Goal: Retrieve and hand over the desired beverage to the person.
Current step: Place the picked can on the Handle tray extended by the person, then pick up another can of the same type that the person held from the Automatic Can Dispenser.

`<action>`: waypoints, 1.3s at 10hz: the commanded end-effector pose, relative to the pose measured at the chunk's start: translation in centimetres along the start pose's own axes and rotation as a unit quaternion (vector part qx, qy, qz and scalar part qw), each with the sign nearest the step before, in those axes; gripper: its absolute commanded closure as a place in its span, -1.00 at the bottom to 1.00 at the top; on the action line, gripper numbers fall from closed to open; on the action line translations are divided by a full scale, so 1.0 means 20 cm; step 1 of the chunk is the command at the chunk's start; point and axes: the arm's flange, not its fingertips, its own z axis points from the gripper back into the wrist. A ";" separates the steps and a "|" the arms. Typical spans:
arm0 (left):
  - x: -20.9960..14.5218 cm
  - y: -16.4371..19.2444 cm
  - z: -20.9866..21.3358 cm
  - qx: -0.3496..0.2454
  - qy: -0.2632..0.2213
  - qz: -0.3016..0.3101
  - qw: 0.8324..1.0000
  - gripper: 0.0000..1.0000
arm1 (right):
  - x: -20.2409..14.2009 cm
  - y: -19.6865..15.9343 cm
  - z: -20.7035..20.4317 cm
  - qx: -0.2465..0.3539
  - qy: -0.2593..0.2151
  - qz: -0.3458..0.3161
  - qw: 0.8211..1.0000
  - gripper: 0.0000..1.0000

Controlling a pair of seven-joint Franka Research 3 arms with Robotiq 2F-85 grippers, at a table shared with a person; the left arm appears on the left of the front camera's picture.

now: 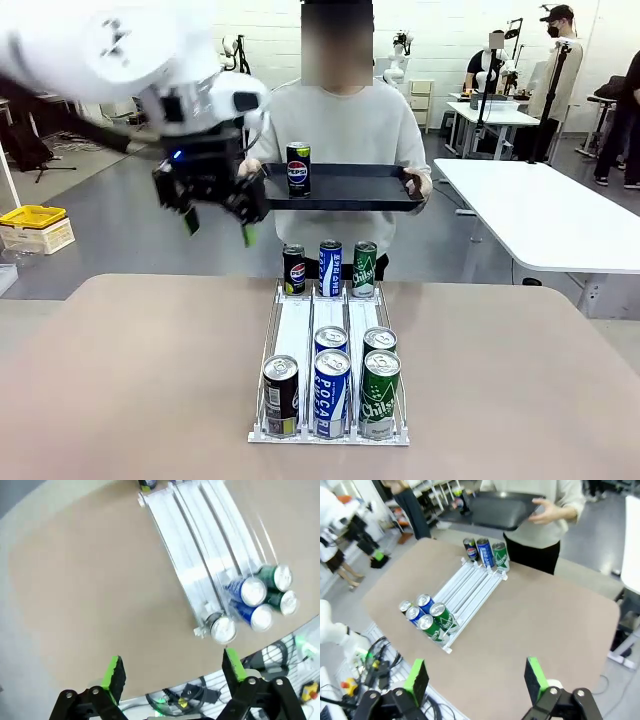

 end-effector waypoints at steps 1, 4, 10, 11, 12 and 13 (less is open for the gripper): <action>-0.10 0.07 -0.02 -0.036 0.020 -0.010 0.999 -1.00 | 0.00 -0.01 0.00 0.010 -0.002 0.003 1.000 -1.00; -0.10 0.07 -0.06 -0.026 0.021 -0.001 0.999 -1.00 | 0.00 -0.01 0.00 0.010 -0.002 0.003 1.000 -1.00; -0.10 0.07 -0.06 -0.026 0.021 -0.001 0.999 -1.00 | 0.00 -0.01 0.00 0.010 -0.002 0.003 1.000 -1.00; -0.10 0.07 -0.06 -0.026 0.021 -0.001 0.999 -1.00 | 0.00 -0.01 0.00 0.010 -0.002 0.003 1.000 -1.00; -0.10 0.07 -0.06 -0.026 0.021 -0.001 0.999 -1.00 | 0.00 -0.01 0.00 0.010 -0.002 0.003 1.000 -1.00; -0.10 0.07 -0.06 -0.026 0.021 -0.001 0.999 -1.00 | 0.00 -0.01 0.00 0.010 -0.002 0.003 1.000 -1.00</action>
